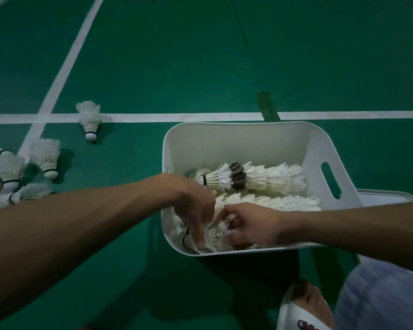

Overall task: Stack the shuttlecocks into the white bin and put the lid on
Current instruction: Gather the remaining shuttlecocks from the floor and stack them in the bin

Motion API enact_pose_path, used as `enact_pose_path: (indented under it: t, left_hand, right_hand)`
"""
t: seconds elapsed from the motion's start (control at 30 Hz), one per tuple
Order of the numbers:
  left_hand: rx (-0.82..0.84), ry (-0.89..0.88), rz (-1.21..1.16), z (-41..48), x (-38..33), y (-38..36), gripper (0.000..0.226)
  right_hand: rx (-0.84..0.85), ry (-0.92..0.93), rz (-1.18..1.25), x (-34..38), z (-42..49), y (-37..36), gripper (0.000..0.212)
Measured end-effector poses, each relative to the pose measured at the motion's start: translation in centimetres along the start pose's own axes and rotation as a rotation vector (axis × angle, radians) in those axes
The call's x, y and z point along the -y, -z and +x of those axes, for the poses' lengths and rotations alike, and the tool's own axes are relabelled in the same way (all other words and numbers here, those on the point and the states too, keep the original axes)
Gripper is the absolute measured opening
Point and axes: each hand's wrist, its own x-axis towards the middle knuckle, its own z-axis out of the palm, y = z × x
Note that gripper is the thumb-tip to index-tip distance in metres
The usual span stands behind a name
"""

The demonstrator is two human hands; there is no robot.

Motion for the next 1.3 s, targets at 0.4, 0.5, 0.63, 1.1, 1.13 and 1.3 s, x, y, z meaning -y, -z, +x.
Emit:
enact_pose_path:
  t: [0.4,0.5,0.63,1.1,1.13,1.3]
  left_hand:
    - [-0.821,0.018,-0.247,-6.6,1.9,0.5,0.048]
    - [-0.997,0.165,-0.35,-9.4,4.7,0.0,0.049]
    - [-1.052,0.397,-0.483,-12.6,9.3,-2.5,0.056]
    - [-0.999,0.854,-0.703,-12.8,25.3,-17.1,0.053]
    - [-1.032,0.875,-0.71,-12.8,26.1,-17.5,0.054]
    - [-1.092,0.886,-0.78,-12.1,30.0,-18.2,0.073]
  right_hand:
    - [-0.396,0.154,-0.211,6.6,-1.9,4.8,0.01]
    - [-0.48,0.283,-0.267,10.3,-1.5,5.6,0.011]
    - [-0.508,0.386,-0.345,15.2,1.1,5.4,0.015]
    - [-0.394,0.318,-0.58,22.4,22.9,2.7,0.054]
    - [-0.397,0.315,-0.581,22.7,24.3,2.7,0.057]
    - [-0.385,0.369,-0.606,24.2,31.0,2.8,0.08]
